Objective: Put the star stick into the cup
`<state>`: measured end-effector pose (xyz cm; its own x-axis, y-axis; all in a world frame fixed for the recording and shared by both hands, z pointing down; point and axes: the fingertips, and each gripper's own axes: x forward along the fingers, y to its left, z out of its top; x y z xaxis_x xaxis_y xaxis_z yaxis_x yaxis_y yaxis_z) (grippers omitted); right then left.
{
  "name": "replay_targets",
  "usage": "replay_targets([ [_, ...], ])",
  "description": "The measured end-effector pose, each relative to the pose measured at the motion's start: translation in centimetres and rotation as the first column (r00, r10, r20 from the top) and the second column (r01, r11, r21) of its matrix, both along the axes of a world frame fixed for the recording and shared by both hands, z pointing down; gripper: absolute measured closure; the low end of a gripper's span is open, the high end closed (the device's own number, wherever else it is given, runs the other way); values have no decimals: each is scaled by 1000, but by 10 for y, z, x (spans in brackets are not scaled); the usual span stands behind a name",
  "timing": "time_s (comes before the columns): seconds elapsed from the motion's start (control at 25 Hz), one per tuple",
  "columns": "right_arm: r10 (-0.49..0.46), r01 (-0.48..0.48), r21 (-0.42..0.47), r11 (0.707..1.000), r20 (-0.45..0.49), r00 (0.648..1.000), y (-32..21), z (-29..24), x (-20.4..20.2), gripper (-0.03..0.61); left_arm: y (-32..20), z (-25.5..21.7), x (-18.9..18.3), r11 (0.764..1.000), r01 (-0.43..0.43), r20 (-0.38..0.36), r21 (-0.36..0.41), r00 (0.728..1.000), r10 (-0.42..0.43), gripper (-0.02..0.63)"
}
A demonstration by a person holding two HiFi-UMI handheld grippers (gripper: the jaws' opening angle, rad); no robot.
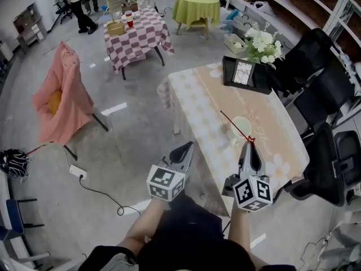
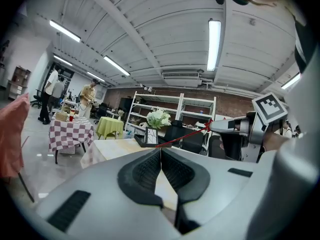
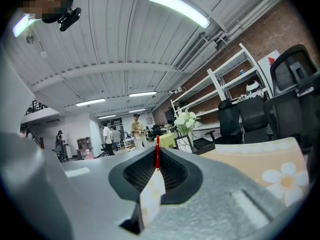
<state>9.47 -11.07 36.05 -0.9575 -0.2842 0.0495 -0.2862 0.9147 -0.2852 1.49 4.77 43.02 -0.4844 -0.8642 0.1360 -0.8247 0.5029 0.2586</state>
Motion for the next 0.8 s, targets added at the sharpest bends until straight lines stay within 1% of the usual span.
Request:
replay_targets([
  [0.32, 17, -17, -19, 1000, -18, 1000, -25, 7, -40, 561, -27, 2, -41, 1000, -23, -8, -12, 1000, 23, 603],
  [0.8, 54, -56, -49, 997, -25, 998, -45, 13, -86, 561, -60, 0, -80, 994, -106, -9, -33, 994, 106, 603],
])
